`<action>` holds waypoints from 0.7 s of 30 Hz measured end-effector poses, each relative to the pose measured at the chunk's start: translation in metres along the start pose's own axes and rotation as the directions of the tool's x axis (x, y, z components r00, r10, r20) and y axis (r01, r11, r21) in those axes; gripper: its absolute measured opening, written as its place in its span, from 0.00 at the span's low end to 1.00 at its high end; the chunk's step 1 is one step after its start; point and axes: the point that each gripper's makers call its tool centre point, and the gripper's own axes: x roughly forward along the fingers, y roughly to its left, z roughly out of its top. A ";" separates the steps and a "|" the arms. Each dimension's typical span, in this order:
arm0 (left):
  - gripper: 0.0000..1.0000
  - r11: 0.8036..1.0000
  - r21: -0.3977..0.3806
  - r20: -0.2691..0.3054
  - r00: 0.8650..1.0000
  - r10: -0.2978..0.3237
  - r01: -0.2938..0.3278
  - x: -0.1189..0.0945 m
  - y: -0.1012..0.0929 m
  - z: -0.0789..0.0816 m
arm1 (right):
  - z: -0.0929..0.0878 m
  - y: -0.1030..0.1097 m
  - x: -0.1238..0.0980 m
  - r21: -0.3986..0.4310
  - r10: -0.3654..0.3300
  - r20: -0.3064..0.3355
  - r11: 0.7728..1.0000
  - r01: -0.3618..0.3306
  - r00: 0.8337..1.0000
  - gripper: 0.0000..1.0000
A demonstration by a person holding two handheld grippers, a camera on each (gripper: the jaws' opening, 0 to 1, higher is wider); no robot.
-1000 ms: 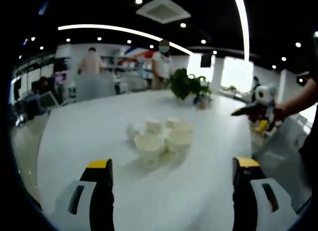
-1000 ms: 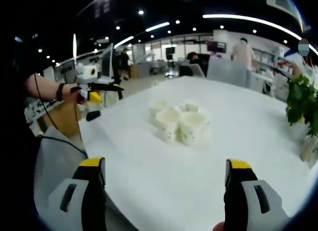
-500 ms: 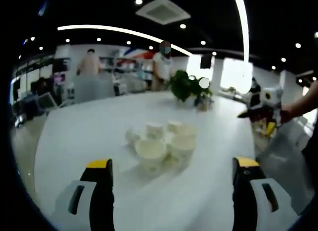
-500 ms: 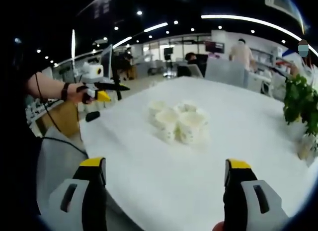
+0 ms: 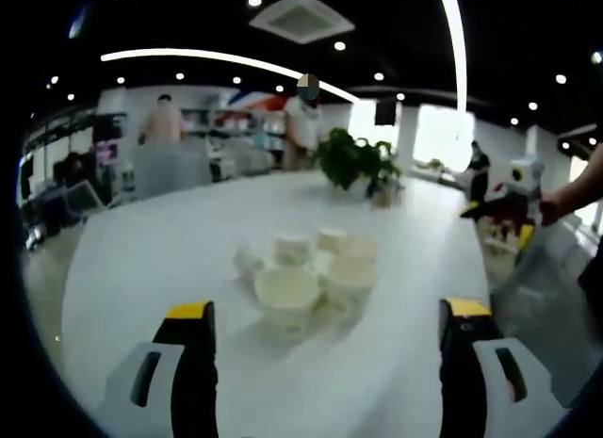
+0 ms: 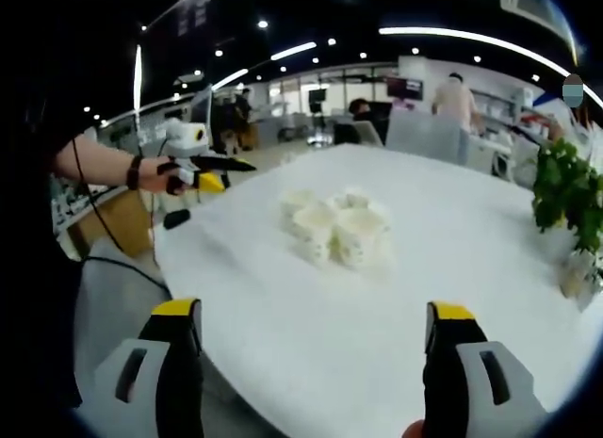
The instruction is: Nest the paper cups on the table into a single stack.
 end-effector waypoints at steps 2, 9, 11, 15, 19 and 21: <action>0.98 1.000 0.005 0.002 1.000 0.000 0.000 0.003 0.002 0.001 | 0.000 0.001 -0.001 0.005 0.001 0.001 1.000 -0.001 1.000 0.96; 0.98 1.000 0.010 -0.002 1.000 0.009 -0.009 0.013 0.011 0.000 | -0.003 0.002 -0.004 -0.002 -0.002 -0.009 1.000 0.002 1.000 0.96; 0.98 1.000 0.008 -0.004 1.000 0.009 -0.009 0.016 0.012 -0.002 | -0.003 0.002 -0.005 0.002 -0.002 -0.005 1.000 0.002 1.000 0.96; 0.98 1.000 0.005 -0.008 1.000 0.011 -0.011 0.020 0.014 -0.003 | -0.004 0.004 -0.005 0.000 0.001 -0.013 1.000 -0.001 1.000 0.96; 0.98 1.000 0.015 -0.023 1.000 0.008 -0.008 0.026 0.016 -0.007 | -0.003 0.004 -0.009 0.005 -0.005 -0.003 1.000 0.005 1.000 0.96; 0.97 1.000 0.010 -0.023 1.000 0.007 -0.007 0.028 0.017 -0.008 | -0.004 0.004 -0.009 0.007 -0.005 -0.005 1.000 0.005 1.000 0.96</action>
